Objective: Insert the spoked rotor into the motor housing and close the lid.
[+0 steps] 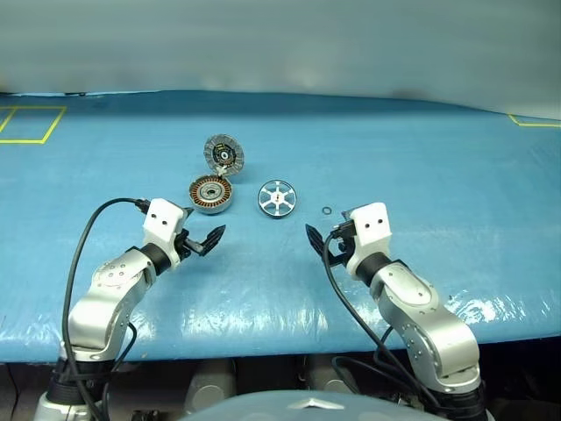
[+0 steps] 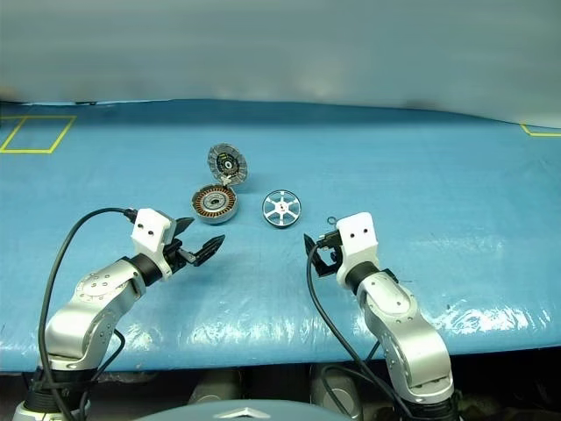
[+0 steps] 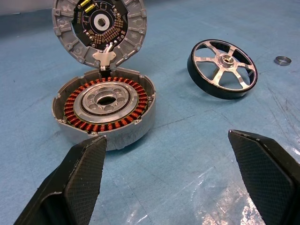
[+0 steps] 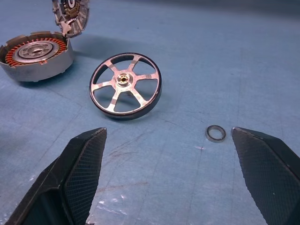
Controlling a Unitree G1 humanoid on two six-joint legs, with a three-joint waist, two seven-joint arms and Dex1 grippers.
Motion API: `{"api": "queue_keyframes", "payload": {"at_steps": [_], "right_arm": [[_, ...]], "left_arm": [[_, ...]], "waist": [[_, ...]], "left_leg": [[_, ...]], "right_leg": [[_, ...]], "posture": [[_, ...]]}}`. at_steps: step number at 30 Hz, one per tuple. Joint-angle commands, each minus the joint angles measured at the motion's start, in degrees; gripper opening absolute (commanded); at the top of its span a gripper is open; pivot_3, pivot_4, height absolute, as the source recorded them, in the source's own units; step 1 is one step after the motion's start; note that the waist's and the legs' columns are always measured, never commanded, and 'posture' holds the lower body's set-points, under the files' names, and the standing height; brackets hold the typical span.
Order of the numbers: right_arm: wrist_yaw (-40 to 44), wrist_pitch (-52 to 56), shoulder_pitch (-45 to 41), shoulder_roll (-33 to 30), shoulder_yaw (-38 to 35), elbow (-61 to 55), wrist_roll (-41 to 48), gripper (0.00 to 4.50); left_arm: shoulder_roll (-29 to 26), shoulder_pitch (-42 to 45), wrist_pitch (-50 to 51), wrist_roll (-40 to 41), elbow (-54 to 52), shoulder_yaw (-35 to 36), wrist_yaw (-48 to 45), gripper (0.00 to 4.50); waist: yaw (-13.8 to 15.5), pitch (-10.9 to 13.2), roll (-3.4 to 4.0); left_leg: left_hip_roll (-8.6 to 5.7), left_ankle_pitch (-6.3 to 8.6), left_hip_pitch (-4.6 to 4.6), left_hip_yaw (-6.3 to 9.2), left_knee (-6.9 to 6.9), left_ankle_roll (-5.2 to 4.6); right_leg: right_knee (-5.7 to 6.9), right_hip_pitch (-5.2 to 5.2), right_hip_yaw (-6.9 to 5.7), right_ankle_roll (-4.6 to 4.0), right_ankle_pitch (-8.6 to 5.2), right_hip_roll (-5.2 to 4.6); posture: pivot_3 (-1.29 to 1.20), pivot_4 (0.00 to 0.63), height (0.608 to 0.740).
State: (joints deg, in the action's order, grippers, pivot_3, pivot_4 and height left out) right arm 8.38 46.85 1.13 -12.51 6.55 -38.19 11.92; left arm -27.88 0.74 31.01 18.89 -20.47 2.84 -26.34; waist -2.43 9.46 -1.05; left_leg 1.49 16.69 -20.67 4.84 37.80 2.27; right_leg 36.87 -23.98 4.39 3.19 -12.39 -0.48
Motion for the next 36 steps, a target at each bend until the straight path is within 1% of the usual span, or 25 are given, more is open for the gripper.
{"api": "queue_keyframes", "payload": {"at_steps": [1,21,27,36], "right_arm": [[0.1,-0.5,-0.8,0.2,0.4,-0.8,-0.1,4.48],[0.2,-1.7,-0.5,0.1,1.5,-0.1,-0.7,4.48],[2.0,-2.9,-0.3,-1.8,2.7,-0.1,-1.2,4.48],[2.9,-3.0,0.1,-2.1,3.3,-0.3,-1.4,4.48]], "left_arm": [[-0.1,0.1,-0.6,0.2,-2.2,0.9,-0.4,4.50],[-0.4,0.4,0.1,0.1,-2.2,0.8,-1.1,4.50],[-0.1,0.2,0.1,-0.1,-2.4,0.5,-0.8,4.50],[0.0,0.0,0.1,-0.2,-2.2,0.4,-0.8,4.50]], "waist": [[0.0,0.0,0.00],[0.0,0.0,0.00],[0.0,0.0,0.00],[0.0,0.0,0.00]], "left_leg": [[0.00,0.00,0.00,0.00,0.00,0.00],[0.00,0.00,0.00,0.00,0.00,0.00],[0.00,0.00,0.00,0.00,0.00,0.00],[0.00,0.00,0.00,0.01,0.00,0.00]], "right_leg": [[0.00,0.00,0.00,0.00,0.00,0.00],[0.00,0.00,-0.01,0.00,0.00,0.00],[0.00,0.00,-0.01,0.00,0.00,0.00],[0.00,0.00,-0.01,0.00,0.00,0.00]], "posture": [[0.00,0.150,0.740],[0.00,0.150,0.740],[0.00,0.150,0.740],[0.00,0.150,0.740]]}}
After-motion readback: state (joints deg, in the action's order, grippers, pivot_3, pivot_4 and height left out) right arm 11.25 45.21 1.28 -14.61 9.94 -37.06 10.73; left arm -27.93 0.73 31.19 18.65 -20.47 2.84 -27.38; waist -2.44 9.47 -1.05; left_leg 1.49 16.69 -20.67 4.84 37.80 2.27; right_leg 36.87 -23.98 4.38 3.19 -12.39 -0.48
